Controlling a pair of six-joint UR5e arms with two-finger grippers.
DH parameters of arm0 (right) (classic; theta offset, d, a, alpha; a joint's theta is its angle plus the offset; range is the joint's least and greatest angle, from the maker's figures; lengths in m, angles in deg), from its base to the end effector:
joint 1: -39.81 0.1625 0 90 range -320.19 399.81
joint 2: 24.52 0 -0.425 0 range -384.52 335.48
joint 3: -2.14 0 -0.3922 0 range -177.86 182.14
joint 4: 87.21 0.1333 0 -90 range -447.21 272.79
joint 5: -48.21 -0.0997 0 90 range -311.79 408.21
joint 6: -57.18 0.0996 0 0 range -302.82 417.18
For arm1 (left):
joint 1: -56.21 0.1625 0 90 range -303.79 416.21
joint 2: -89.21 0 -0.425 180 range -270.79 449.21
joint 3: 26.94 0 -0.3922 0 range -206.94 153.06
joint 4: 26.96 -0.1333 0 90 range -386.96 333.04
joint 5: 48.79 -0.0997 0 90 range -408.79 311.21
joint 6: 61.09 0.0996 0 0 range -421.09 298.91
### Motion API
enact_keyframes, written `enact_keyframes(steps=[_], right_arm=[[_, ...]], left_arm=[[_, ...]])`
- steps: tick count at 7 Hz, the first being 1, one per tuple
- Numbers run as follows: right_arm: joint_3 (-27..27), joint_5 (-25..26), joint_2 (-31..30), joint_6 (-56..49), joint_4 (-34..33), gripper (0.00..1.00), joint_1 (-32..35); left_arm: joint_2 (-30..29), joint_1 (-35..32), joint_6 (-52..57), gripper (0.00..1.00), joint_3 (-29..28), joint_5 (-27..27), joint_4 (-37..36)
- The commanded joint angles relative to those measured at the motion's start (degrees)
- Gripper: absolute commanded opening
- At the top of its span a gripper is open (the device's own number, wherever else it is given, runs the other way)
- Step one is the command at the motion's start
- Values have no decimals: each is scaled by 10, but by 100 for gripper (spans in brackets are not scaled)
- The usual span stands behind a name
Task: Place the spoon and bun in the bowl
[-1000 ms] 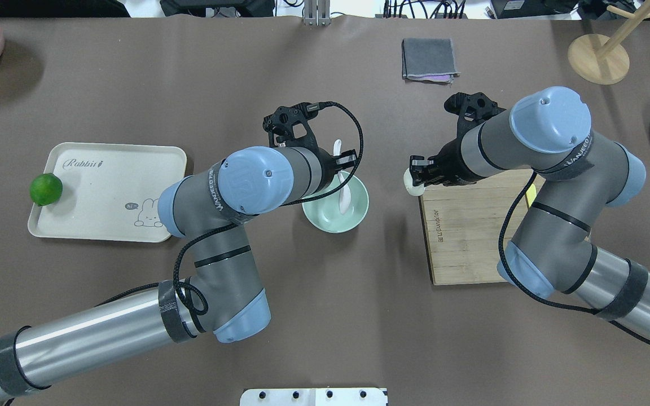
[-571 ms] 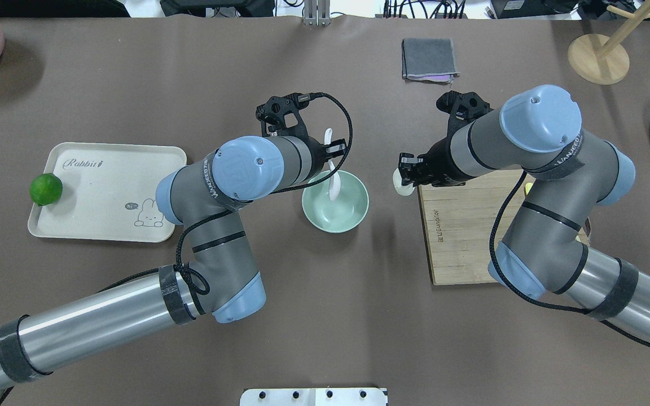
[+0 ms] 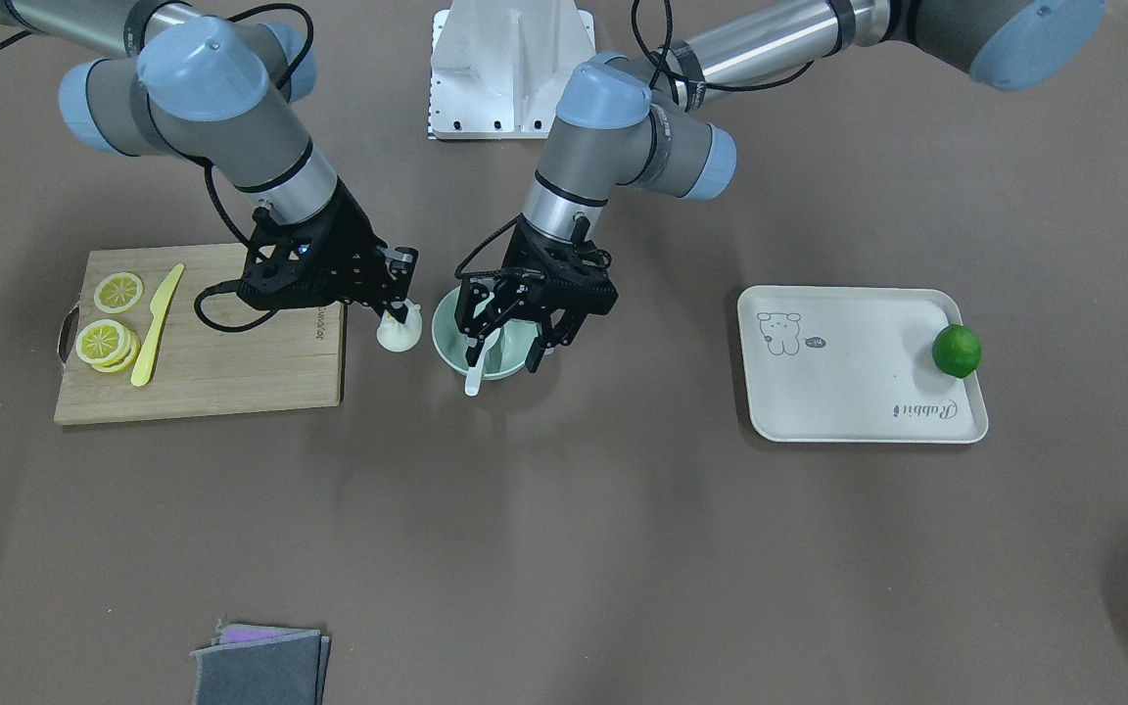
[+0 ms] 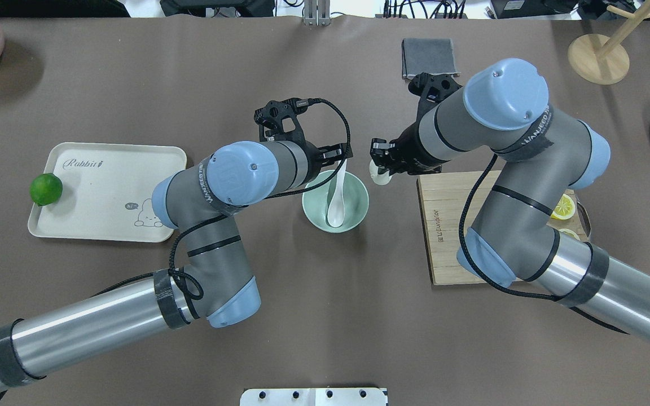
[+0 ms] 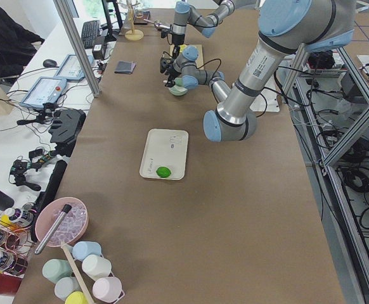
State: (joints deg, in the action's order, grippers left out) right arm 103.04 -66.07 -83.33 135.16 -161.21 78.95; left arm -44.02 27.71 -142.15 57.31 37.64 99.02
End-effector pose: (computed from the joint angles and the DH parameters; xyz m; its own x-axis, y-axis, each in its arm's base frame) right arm -0.4388 -0.4762 0.2265 0.4644 0.1332 0.8755 -0.2126 0.9765 -0.0358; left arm 0.5715 -0.4690 0.1662 0.3293 -0.0023 -0.9442 0.4834 0.8594 0.1665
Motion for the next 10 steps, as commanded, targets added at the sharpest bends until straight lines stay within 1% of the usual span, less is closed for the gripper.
enact_keyframes(steps=[1,2,3,4,5,6,7,8,9,10], right_arm=[[-27,3,48,5,-18,0,-6],[-52,13,72,24,-18,0,-18],[-76,40,89,24,-14,0,-36],[-81,44,89,24,-14,0,-48],[-81,42,87,25,-20,20,-53],[-80,42,83,25,-20,99,-63],[-66,37,83,24,-54,100,-63],[-41,35,87,16,-110,100,-63],[-12,34,87,12,-152,100,-57],[-5,36,102,2,-191,100,-56]], left_arm=[[93,-56,115,98,111,52,-5],[153,-124,143,98,139,164,0],[210,-199,195,98,167,245,1],[247,-254,259,98,177,294,2],[263,-293,275,98,174,313,5],[269,-313,287,98,174,318,2],[270,-327,287,98,163,318,-3],[271,-353,287,98,147,320,-4],[279,-391,334,98,136,348,-6],[308,-440,450,98,119,376,-6]])
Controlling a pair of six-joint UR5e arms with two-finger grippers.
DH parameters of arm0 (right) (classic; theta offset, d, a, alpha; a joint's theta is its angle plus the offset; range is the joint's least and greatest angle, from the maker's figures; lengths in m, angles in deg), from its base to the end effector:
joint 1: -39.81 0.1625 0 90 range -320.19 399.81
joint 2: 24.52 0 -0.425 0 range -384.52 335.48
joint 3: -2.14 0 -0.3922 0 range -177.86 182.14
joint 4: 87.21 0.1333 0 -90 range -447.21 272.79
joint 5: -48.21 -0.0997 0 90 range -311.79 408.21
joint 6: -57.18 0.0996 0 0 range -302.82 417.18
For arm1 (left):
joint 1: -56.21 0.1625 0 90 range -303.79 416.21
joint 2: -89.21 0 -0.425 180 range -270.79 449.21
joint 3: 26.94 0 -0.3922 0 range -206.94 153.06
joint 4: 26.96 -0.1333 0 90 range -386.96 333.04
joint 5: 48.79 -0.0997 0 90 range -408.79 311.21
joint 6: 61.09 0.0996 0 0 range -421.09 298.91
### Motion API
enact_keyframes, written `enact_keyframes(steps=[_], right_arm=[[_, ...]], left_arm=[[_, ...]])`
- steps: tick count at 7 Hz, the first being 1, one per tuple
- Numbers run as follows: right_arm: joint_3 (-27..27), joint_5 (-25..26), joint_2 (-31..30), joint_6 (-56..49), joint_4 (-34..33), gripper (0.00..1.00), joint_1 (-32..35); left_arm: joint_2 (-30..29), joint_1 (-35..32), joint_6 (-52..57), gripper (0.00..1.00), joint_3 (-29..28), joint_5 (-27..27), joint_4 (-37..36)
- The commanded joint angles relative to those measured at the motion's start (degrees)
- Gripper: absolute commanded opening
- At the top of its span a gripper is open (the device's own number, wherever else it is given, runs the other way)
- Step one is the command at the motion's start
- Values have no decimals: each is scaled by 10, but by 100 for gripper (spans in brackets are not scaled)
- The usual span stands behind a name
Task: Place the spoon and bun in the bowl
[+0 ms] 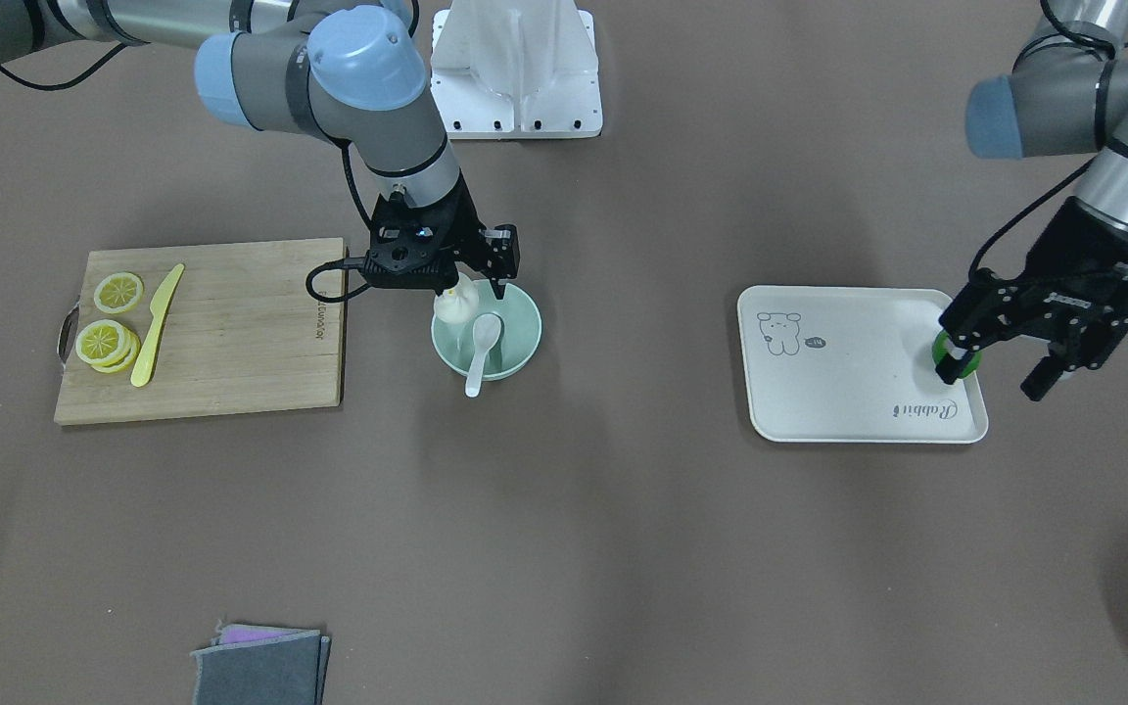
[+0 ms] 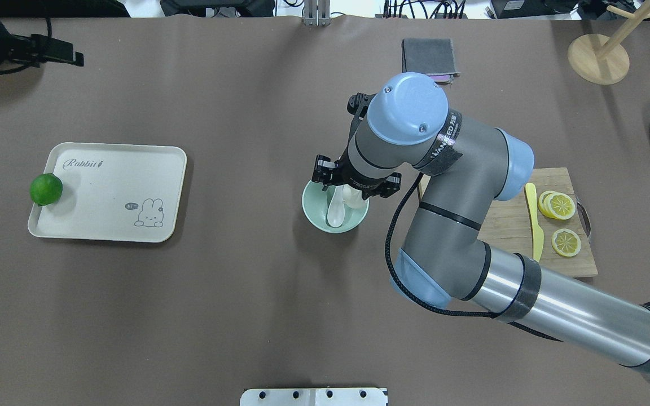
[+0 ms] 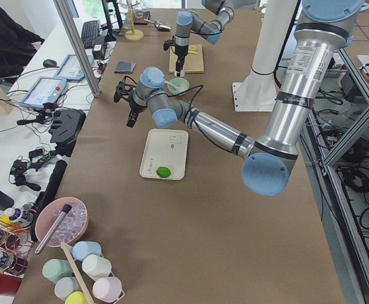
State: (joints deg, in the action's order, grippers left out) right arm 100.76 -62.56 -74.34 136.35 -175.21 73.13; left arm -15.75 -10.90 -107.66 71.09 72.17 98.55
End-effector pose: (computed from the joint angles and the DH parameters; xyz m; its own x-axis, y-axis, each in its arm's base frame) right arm -0.5041 -0.4487 0.1737 0.5721 0.1658 0.8033 -0.1797 0.9809 -0.0745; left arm 0.1561 -0.5807 0.3795 0.5734 0.1575 -0.8040 0.3101 0.8666 0.3910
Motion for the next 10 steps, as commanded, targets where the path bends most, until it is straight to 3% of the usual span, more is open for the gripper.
enact_keyframes(steps=[1,4,5,6,7,9,10], right_arm=[[17,3,24,-10,-62,100,3],[16,-2,50,-13,-71,100,20],[48,-8,39,-103,-133,100,40],[140,-6,-39,-264,-178,100,64],[182,-14,-125,-352,-175,100,111],[202,-8,-273,-372,-118,100,178],[165,-10,-317,-369,-42,100,209]], left_arm=[[34,-75,145,98,-34,39,-1],[33,-85,148,98,-38,56,1],[34,-111,166,98,-41,85,0],[66,-132,229,98,-42,90,-3],[97,-152,280,98,-43,92,-6],[143,-164,286,98,-43,93,3],[153,-190,287,98,-42,93,2]])
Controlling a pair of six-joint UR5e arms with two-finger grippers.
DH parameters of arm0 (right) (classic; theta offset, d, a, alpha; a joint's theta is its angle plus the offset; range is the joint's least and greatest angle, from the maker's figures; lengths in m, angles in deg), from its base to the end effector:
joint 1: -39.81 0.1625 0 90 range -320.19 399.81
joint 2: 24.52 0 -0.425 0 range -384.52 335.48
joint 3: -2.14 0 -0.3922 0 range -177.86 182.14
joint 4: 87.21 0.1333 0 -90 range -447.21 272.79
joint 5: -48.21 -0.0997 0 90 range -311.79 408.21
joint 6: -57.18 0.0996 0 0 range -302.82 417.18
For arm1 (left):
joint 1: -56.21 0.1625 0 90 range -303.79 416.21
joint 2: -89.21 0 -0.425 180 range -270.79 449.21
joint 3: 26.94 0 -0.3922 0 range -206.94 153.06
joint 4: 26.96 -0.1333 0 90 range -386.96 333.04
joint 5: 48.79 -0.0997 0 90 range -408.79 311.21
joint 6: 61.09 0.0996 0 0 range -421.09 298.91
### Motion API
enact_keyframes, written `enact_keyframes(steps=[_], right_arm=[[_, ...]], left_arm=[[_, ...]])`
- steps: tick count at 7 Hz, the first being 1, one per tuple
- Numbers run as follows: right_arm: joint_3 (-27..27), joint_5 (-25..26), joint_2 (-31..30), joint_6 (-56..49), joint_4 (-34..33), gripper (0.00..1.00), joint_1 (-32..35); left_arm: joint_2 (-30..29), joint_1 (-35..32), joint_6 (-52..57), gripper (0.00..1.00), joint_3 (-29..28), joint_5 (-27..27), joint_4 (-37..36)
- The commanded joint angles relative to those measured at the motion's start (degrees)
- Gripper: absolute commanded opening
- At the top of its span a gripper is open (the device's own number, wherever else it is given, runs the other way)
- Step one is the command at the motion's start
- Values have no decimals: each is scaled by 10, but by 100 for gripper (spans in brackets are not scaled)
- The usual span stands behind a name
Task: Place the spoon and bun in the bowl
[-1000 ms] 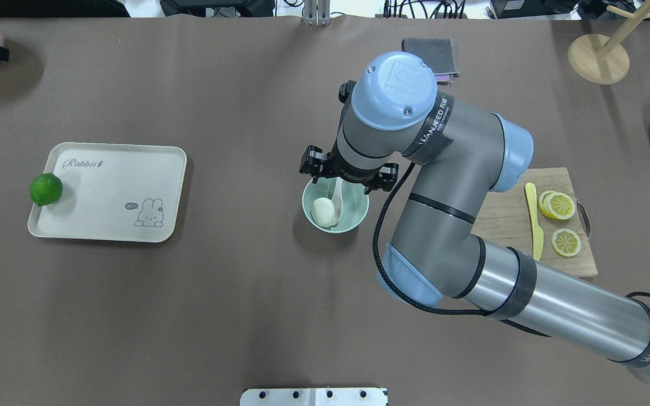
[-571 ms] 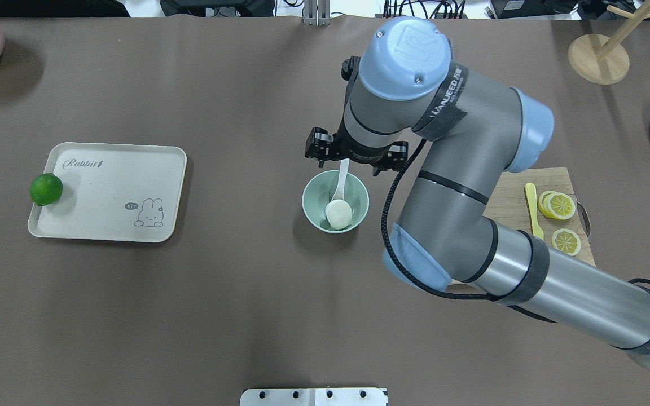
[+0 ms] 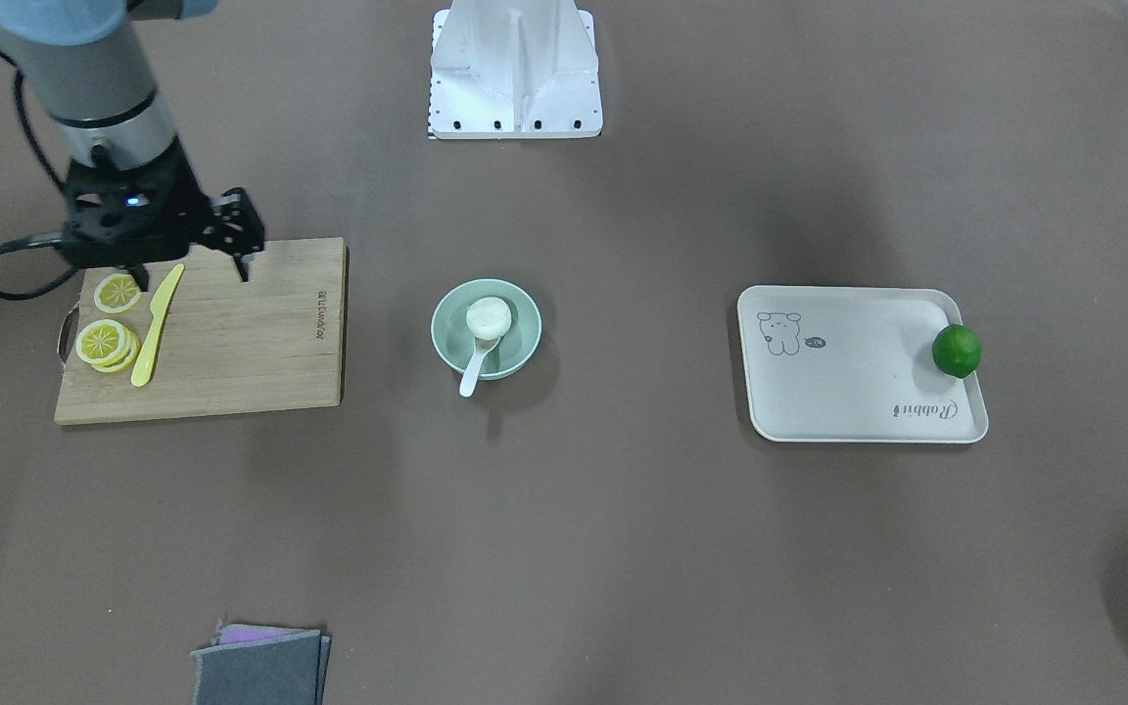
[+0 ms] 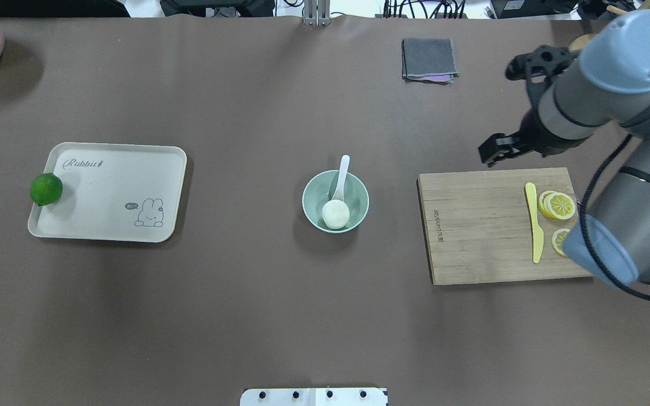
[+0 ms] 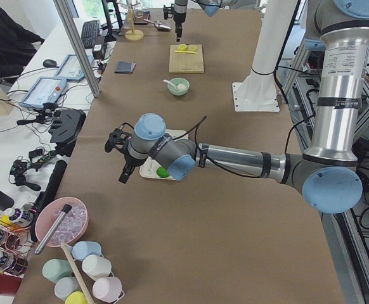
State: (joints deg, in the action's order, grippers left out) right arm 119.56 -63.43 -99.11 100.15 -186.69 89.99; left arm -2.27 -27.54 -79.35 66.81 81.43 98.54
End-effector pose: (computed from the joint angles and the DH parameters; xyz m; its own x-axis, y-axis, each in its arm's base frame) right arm -0.2683 -0.4726 0.3281 0.7920 -0.1122 0.6001 -0.0067 0.9813 0.1923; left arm -0.0112 -0.5311 0.5442 0.7031 0.2407 -0.6691 0.1451 0.8726 0.4663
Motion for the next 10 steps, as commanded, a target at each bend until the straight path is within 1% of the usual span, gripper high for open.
enact_keyframes(steps=[1,2,3,4,5,6,7,8,9,10], right_arm=[[-63,-10,-99,-10,143,100,79],[-89,-55,-118,-37,159,100,144],[-117,-89,-148,-157,160,100,209],[-153,-115,-166,-307,156,100,287],[-207,-168,-178,-400,161,100,346],[-230,-196,-201,-473,163,100,370],[-224,-200,-216,-477,163,100,381],[-223,-201,-217,-475,163,100,386],[-222,-206,-219,-475,162,100,388],[-221,-208,-222,-475,163,100,388]], left_arm=[[27,-40,4,98,-5,-1,-7],[52,-54,17,98,-18,-1,-7],[73,-68,49,98,-27,-2,-25],[78,-73,84,98,-26,-1,-52],[78,-73,86,98,-25,12,-71],[78,-73,85,98,-24,43,-89],[79,-74,79,98,-23,51,-90],[76,-72,76,98,-13,50,-109],[73,-71,74,98,11,48,-150],[77,-73,75,98,18,49,-161]])
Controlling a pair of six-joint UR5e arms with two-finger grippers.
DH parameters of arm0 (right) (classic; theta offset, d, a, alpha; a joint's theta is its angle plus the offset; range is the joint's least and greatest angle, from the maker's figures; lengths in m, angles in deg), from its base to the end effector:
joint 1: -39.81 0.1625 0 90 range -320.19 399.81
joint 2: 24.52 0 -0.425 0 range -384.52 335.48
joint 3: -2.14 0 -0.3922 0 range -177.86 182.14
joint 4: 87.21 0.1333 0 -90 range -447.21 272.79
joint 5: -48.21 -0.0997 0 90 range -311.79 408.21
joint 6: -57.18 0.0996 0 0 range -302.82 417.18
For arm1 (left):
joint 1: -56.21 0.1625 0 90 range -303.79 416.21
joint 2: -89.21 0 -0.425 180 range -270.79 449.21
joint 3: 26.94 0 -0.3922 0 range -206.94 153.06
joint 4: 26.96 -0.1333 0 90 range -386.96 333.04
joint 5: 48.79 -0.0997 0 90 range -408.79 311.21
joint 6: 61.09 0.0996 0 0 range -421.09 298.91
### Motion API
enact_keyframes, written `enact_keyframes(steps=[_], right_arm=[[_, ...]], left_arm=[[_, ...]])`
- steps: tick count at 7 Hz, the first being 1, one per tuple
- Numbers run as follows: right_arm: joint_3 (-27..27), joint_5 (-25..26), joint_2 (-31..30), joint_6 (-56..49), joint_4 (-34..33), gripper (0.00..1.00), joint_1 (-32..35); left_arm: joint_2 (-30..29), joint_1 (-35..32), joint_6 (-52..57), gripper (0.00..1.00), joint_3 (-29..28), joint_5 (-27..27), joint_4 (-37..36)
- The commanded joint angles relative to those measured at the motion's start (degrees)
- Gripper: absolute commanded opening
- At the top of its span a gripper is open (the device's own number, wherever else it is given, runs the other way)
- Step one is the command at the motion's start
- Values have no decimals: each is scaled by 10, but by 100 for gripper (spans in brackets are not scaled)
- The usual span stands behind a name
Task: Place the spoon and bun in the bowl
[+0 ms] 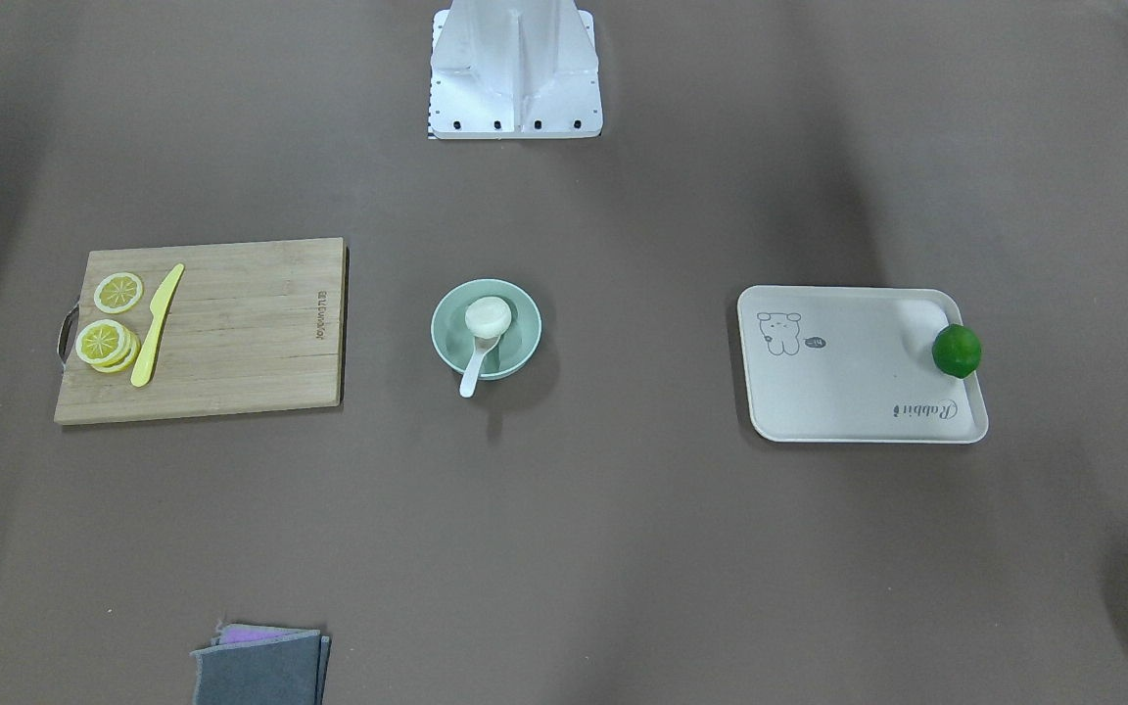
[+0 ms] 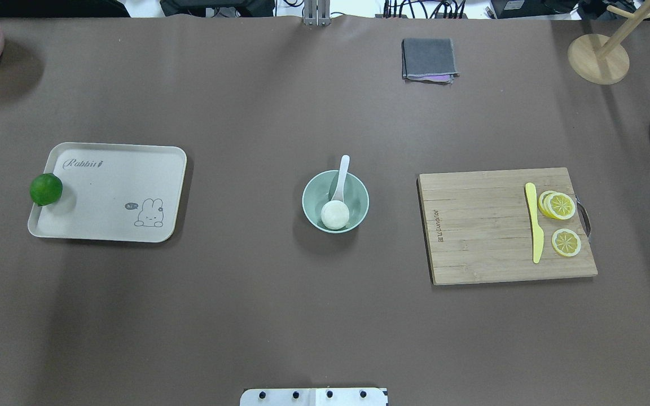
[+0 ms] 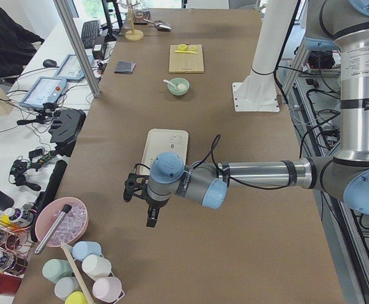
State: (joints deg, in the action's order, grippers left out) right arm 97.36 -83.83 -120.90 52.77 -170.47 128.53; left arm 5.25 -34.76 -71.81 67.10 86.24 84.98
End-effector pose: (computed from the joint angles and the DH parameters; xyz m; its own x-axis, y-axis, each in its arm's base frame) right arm 0.0565 -0.4527 0.6567 0.7371 -0.1580 0.6570 0.0791 0.9858 0.1482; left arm -0.0707 -0.4638 0.6310 0.6954 0.0504 -0.7169 0.1478 0.9662 0.2114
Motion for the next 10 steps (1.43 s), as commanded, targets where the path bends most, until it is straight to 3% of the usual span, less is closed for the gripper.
enact_keyframes(steps=[1,10], right_arm=[[1,-3,-3,-1,0,100,2],[2,-30,-4,-2,0,100,2]], left_arm=[[2,-2,-3,98,19,2,-28],[-5,3,-27,98,29,0,-44]])
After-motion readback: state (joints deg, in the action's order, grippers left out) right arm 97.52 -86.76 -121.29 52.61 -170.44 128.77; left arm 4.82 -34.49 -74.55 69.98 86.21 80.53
